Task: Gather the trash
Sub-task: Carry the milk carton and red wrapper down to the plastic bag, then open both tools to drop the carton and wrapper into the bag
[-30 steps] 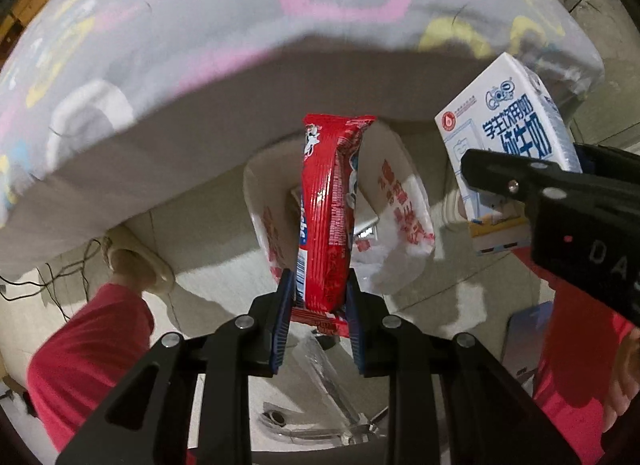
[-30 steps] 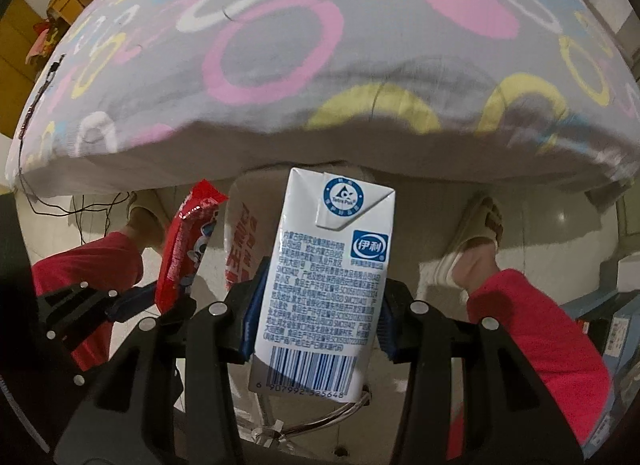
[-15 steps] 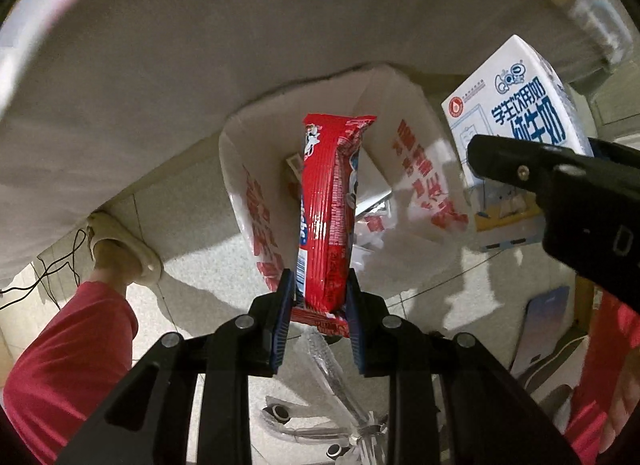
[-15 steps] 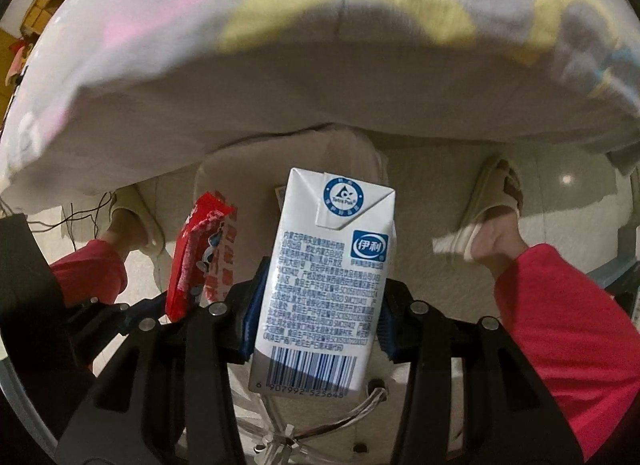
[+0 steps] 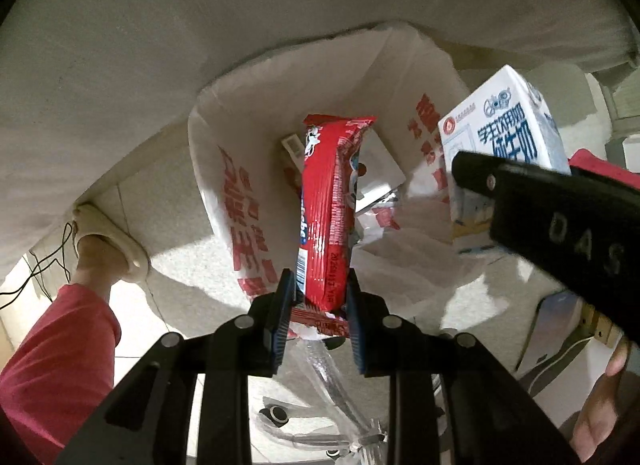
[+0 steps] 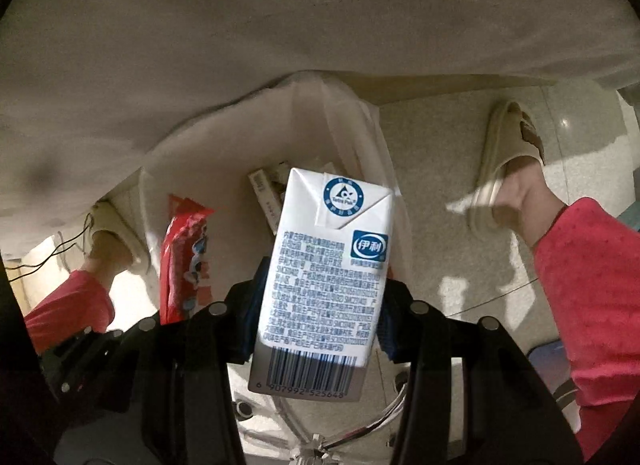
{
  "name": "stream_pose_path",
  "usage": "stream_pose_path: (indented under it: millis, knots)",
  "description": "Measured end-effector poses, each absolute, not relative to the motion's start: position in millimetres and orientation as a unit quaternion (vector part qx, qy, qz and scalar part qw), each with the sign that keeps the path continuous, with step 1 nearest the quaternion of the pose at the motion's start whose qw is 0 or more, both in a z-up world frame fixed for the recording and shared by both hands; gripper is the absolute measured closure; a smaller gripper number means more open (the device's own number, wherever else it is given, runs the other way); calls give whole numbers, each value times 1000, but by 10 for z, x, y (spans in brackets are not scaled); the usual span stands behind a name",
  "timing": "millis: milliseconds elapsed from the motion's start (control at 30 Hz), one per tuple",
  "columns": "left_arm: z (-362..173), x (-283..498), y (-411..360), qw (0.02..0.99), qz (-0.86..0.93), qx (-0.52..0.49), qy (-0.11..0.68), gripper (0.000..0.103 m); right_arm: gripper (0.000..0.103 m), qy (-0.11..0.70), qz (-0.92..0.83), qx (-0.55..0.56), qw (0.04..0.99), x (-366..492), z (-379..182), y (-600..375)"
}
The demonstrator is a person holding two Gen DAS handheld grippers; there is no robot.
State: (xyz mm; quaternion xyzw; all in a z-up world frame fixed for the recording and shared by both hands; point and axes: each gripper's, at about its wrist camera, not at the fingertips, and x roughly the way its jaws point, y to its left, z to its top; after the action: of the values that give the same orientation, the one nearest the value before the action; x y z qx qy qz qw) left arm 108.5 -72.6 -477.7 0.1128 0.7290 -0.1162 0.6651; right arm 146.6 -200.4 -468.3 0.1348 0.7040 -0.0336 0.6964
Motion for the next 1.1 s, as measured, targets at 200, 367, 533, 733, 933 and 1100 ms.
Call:
stream_pose_path:
  millis: [200,367,533,733,933,1100]
  knots:
    - [-4932,1157,-681,653,-105,101,744,77,58,711,-35,147,687,1580,-4906,-1926]
    - [-5040,1213,-644,644,-99,94,753,77,58,716,-36,157,680,1633,-5045,-1866]
    - [-5133,1257,-621,638,-89,84,761,74,57,721,-38,167,671,1668,-5158,-1871]
    - [-5179,1307,-584,630,-86,65,769,51,38,719,-41,173,672,1664,-5205,-1893]
    - [-5160,1335,-532,631,-82,57,770,42,38,719,-44,175,671,1666,-5174,-1912]
    - [-5130,1329,-485,634,-73,57,768,35,38,719,-41,162,675,1647,-5053,-1901]
